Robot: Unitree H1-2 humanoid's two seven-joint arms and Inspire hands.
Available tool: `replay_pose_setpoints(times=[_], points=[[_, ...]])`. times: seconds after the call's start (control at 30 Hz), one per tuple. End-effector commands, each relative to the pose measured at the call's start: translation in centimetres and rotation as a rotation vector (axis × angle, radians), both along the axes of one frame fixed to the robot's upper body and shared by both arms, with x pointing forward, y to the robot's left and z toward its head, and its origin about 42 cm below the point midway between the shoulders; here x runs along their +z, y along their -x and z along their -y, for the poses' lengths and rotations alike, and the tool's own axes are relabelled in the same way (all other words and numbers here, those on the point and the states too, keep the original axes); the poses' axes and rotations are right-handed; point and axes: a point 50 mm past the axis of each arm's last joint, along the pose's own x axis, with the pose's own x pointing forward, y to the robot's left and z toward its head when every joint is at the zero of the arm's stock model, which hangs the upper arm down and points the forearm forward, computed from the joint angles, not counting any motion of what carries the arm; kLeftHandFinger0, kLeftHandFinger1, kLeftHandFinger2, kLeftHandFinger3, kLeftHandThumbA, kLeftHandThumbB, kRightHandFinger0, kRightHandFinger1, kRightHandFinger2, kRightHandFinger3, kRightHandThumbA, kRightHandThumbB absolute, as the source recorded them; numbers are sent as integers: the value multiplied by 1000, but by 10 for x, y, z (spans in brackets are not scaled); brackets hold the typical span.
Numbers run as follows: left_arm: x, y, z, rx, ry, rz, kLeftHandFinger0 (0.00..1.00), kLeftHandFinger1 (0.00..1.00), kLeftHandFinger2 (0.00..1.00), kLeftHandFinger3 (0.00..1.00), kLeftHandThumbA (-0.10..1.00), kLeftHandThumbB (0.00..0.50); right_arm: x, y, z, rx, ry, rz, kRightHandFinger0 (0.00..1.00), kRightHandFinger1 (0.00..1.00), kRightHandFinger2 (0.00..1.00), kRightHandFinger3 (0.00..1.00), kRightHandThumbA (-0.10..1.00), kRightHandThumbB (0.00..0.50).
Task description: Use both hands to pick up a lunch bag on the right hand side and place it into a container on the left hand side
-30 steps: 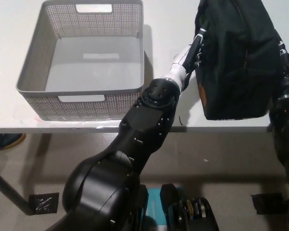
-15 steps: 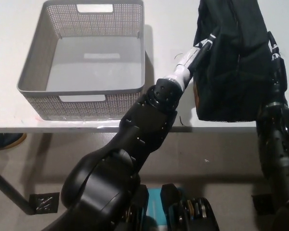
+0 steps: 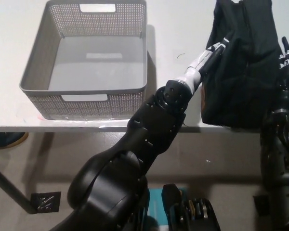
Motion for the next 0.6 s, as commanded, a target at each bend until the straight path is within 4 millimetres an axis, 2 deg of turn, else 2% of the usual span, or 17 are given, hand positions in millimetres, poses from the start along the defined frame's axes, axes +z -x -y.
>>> replay_pose_setpoints(times=[0.0, 0.1, 0.17, 0.23, 0.27, 0.33, 0.4, 0.47, 0.53, 0.57], points=[[42, 26, 68, -261, 4, 36, 1000, 1000, 1000, 1000, 1000, 335, 53, -3, -21, -14, 58, 85, 1000, 1000, 1000, 1000, 1000, 72], [59, 24, 70, -281, 49, 44, 1000, 1000, 1000, 1000, 1000, 320, 71, -3, -20, -16, 63, 108, 1000, 1000, 1000, 1000, 1000, 70], [72, 19, 68, -268, 48, 60, 1000, 1000, 1000, 1000, 1000, 347, 87, -7, -21, 22, 104, 98, 1000, 1000, 1000, 1000, 1000, 108], [80, 16, 65, -262, 67, 74, 1000, 1000, 1000, 1000, 1000, 350, 96, -10, -21, 49, 164, 97, 1000, 1000, 1000, 1000, 1000, 139], [88, 13, 63, -252, 70, 89, 1000, 1000, 1000, 1000, 1000, 333, 104, -14, -21, 62, 189, 100, 1000, 1000, 1000, 1000, 1000, 156], [101, 9, 59, -230, 76, 122, 1000, 1000, 1000, 1000, 1000, 314, 117, -20, -24, 92, 198, 118, 1000, 1000, 1000, 1000, 1000, 158], [115, 4, 54, -240, 110, 137, 1000, 1000, 1000, 1000, 1000, 270, 134, -28, -29, 84, 188, 133, 1000, 1000, 1000, 1000, 1000, 141], [132, -1, 48, -218, 119, 153, 1000, 1000, 1000, 1000, 1000, 250, 154, -37, -35, 77, 181, 158, 1000, 1000, 1000, 1000, 1000, 127], [148, -7, 41, -194, 134, 171, 1000, 1000, 1000, 1000, 1000, 259, 173, -43, -43, 108, 191, 171, 1000, 1000, 1000, 1000, 1000, 174], [152, -8, 39, -187, 139, 172, 1000, 1000, 1000, 1000, 1000, 272, 177, -44, -45, 121, 191, 175, 1000, 1000, 1000, 1000, 1000, 176]])
